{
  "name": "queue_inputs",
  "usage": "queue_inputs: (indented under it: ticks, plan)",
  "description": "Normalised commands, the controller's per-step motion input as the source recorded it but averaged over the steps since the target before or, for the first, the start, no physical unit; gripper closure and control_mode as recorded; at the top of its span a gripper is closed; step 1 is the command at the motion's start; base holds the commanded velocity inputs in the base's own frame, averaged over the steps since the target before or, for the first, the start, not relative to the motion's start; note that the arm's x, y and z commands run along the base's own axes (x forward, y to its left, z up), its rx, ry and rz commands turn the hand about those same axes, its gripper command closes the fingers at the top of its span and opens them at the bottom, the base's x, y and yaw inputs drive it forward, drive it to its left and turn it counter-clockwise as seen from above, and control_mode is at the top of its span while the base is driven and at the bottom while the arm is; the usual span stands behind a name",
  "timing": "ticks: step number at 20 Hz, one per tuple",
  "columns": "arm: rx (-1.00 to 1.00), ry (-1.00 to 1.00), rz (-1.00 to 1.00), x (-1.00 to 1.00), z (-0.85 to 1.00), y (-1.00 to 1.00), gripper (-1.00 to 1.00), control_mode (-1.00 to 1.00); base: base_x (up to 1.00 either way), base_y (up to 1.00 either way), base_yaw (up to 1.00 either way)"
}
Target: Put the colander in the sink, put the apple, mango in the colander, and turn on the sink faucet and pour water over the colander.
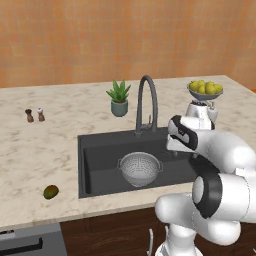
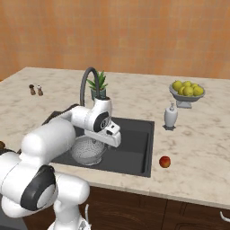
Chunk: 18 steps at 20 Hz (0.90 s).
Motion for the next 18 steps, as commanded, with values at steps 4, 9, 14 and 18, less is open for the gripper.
queue_inputs:
  ticks: [4, 9, 14, 18]
  plan:
    - [0.0, 0.01, -0.08, -0.01, 0.02, -1.0, -1.0, -1.0, 0.0, 0.0, 0.0]
    - [0.0, 0.0, -0.06, -0.02, 0.0, -1.0, -1.0, -1.0, 0.0, 0.0, 0.0]
    - [0.0, 0.0, -0.01, 0.0, -0.03, -0.98, -1.0, -1.0, 0.0, 0.0, 0.0]
    - [0.0, 0.0, 0.0, 0.0, -0.09, -0.91, -1.0, -1.0, 0.0, 0.0, 0.0]
